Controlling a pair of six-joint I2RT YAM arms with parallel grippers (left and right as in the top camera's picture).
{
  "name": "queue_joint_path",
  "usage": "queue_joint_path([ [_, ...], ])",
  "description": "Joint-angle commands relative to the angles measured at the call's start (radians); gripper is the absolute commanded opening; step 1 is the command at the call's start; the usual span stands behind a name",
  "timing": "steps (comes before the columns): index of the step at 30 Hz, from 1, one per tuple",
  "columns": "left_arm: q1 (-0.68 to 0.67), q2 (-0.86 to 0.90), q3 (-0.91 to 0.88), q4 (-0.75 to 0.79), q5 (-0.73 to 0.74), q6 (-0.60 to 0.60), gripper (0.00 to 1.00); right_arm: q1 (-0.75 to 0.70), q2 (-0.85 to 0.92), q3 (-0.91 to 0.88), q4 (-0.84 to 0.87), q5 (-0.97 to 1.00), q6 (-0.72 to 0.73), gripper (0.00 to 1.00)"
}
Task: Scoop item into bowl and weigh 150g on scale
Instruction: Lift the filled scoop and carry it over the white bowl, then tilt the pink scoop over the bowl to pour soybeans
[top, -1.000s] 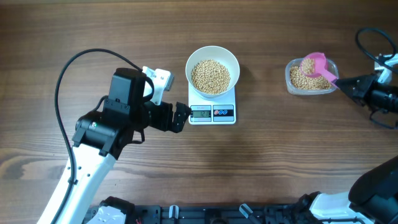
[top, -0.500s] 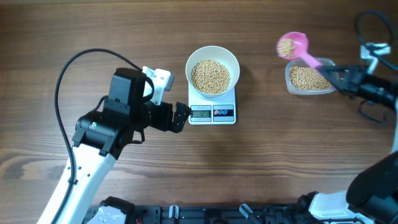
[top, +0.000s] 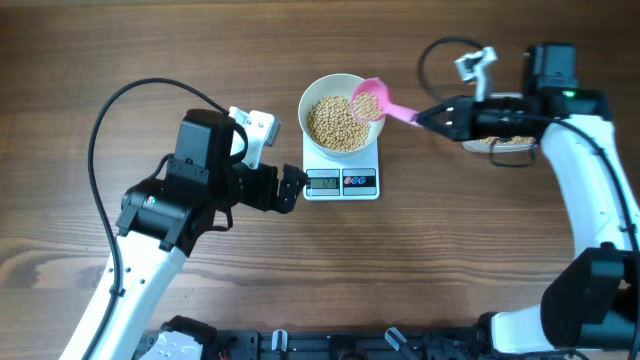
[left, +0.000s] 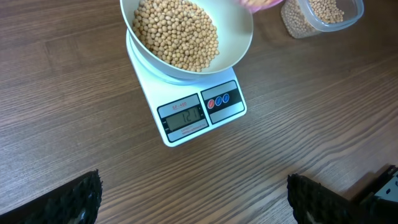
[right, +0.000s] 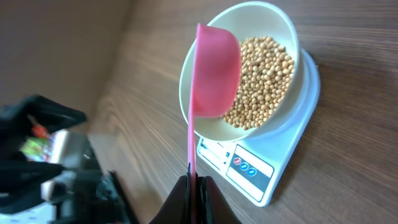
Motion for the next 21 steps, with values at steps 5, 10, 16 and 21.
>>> queue_joint_path([
  [5,0.006,-0.006,0.0,0.0,0.008,-0.005,1.0,0.173,-0.002,0.042,0.118,0.355,0.016,0.04],
  [10,0.006,-0.006,0.0,0.0,0.009,-0.005,1.0,0.255,-0.039,0.042,0.189,0.525,0.005,0.04],
  [16,0.006,-0.006,0.0,0.0,0.008,-0.005,1.0,0.335,-0.082,0.042,0.224,0.722,-0.13,0.05],
  [21,0.006,-0.006,0.0,0.0,0.008,-0.005,1.0,0.382,-0.108,0.042,0.206,0.844,-0.194,0.04],
])
